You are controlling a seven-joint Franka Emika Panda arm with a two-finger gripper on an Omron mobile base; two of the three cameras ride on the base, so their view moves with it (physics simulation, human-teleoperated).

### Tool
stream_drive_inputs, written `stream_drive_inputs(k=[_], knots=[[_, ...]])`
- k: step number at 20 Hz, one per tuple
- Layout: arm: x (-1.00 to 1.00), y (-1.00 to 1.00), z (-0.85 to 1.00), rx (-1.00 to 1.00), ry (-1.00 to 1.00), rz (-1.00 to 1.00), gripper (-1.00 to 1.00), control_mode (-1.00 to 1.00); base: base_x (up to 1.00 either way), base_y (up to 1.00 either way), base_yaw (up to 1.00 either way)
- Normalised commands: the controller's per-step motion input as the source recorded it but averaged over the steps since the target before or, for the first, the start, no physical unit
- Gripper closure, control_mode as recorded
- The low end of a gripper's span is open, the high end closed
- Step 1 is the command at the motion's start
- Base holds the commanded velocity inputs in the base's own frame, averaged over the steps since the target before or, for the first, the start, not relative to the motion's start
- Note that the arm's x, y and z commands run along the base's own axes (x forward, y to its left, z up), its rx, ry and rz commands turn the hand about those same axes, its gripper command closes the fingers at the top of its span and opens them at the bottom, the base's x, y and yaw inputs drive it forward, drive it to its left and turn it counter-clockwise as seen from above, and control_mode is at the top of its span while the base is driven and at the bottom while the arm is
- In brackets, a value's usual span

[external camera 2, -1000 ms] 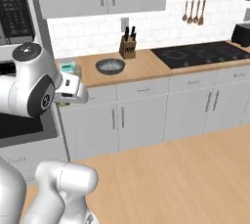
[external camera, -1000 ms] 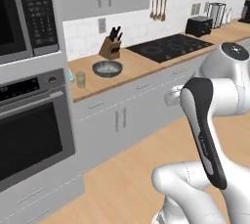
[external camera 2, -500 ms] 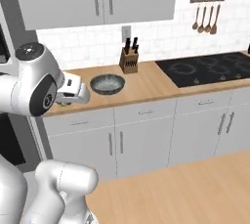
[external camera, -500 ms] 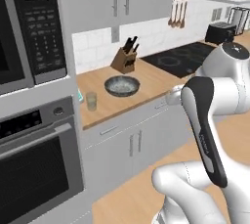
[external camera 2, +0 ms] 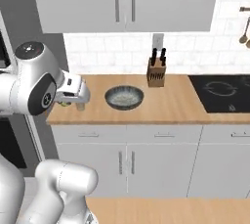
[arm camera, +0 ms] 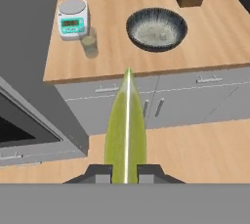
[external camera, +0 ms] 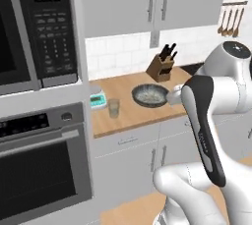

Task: Grab a lemon wedge from the fridge and one ice cube from the ice bowl, and put them in the glass of lemonade.

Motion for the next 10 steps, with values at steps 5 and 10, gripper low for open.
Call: stream_drive_inputs(k=[5,10], knots=[[0.00,0.00,0.00,0.00,0.00,0.00,1.00,1.00,0.13,-1.00,0.47],[0.00,0.00,0.00,0.00,0.00,0.00,1.00,1.00,0.23,-0.35,0.42]])
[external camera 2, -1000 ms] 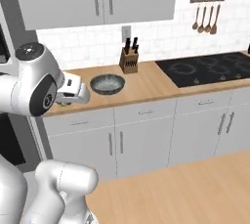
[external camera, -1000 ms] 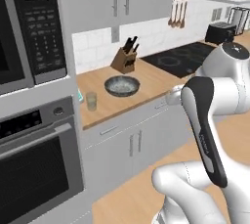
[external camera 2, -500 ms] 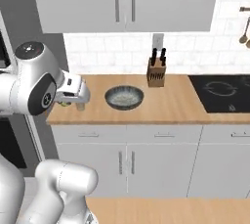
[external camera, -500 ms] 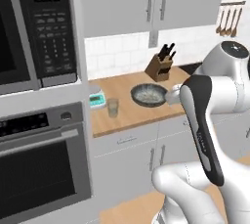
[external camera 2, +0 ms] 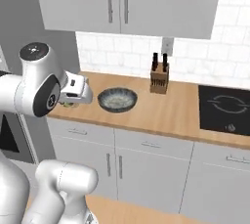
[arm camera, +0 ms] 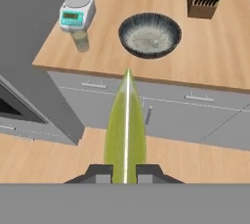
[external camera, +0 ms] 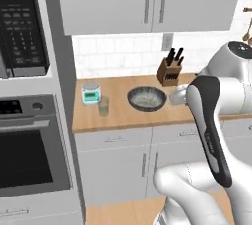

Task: Grab a lemon wedge from the fridge and one ice cube from the ice bowl, and put them in the glass of lemonade.

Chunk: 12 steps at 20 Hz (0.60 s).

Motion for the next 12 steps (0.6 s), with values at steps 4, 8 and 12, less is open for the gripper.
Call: stream_drive_inputs(k=[4,8,12], knots=[[0.00,0.00,0.00,0.00,0.00,0.00,1.00,1.00,0.39,0.00,0.42],[0.00,0.00,0.00,0.00,0.00,0.00,1.00,1.00,0.56,-0.22,0.37],[0.00,0.00,0.00,0.00,0.00,0.00,1.00,1.00,0.71,-0.23,0.32]])
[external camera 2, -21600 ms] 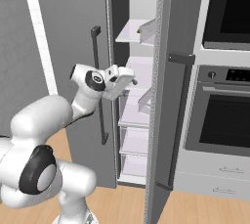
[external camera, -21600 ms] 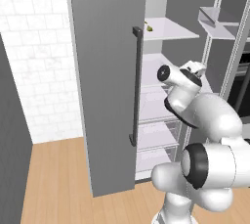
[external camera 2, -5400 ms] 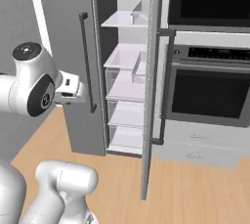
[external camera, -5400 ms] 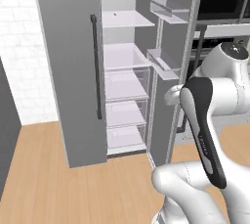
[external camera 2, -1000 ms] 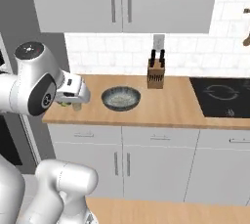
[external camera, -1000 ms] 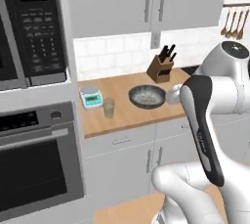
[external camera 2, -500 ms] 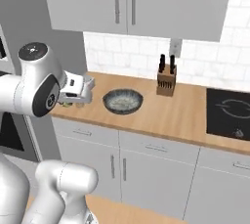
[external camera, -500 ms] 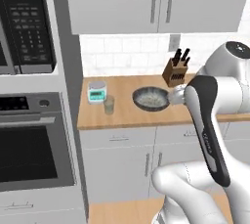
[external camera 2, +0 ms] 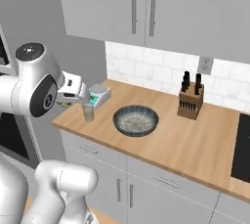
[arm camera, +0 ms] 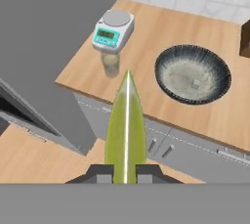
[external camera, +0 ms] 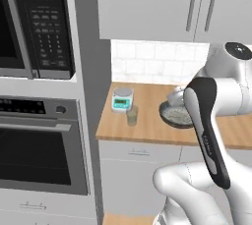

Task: Grab a lemon wedge from the fridge and one ice cube from the ice bowl, and put them in the glass of lemonade.

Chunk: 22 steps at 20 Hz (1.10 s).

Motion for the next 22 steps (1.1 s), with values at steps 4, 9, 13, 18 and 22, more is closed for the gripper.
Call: stream_drive_inputs(k=[4,9,13,18,22], knots=[[0.00,0.00,0.00,0.00,0.00,0.00,1.00,1.00,0.67,-0.24,0.30],[0.00,0.00,0.00,0.00,0.00,0.00,1.00,1.00,0.34,-0.17,0.24],[0.00,0.00,0.00,0.00,0.00,0.00,1.00,-1.00,0.03,0.00,0.05],[0.00,0.00,0.00,0.00,0.00,0.00,1.00,-1.00,0.00,0.00,0.00],[0.00,0.00,0.00,0.00,0.00,0.00,1.00,-1.00,0.00,0.00,0.00]])
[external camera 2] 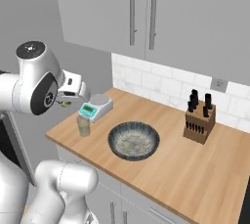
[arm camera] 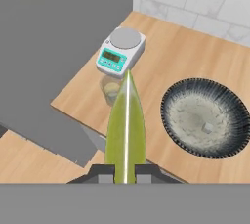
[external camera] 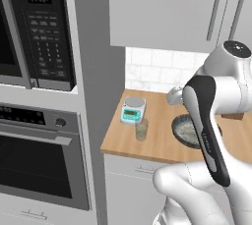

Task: Grab a lemon wedge from the fridge and one ice cube from the ice bowl, and put them in the glass of lemonade.

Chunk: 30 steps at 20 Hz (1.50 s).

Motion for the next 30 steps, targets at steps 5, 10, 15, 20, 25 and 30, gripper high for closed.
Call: stream_drive_inputs(k=[5,10,15,20,25,30], knots=[[-0.01,-0.08,-0.08,-0.01,-0.07,0.17,1.00,-1.00,0.00,0.00,0.00],[-0.01,0.00,-0.05,-0.13,0.00,0.42,1.00,-1.00,0.00,0.00,0.00],[-0.02,0.00,0.00,-0.29,0.00,0.46,1.00,-1.00,0.00,0.00,0.00],[-0.11,0.00,0.00,-0.41,0.00,0.47,1.00,-1.00,0.00,0.00,0.00],[-0.27,-0.01,-0.08,-0.49,0.02,0.55,1.00,-1.00,0.00,0.00,0.00],[-0.15,-0.07,-0.10,-0.53,0.10,0.60,1.00,-1.00,0.00,0.00,0.00]])
